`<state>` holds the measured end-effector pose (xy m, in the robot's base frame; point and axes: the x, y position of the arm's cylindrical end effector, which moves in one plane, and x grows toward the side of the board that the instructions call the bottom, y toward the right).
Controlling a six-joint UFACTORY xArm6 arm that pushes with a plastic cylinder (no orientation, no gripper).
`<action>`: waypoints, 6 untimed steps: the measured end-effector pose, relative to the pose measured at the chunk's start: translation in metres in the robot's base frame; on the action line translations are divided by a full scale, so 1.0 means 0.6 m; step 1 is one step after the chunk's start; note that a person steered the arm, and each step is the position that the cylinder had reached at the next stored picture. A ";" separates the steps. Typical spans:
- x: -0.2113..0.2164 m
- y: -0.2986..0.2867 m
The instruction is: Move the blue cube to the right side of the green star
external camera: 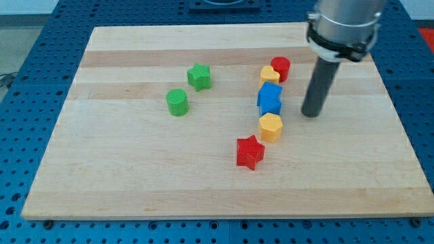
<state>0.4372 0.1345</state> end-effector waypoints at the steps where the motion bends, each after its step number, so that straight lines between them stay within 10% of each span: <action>1: -0.013 -0.024; 6: -0.055 -0.230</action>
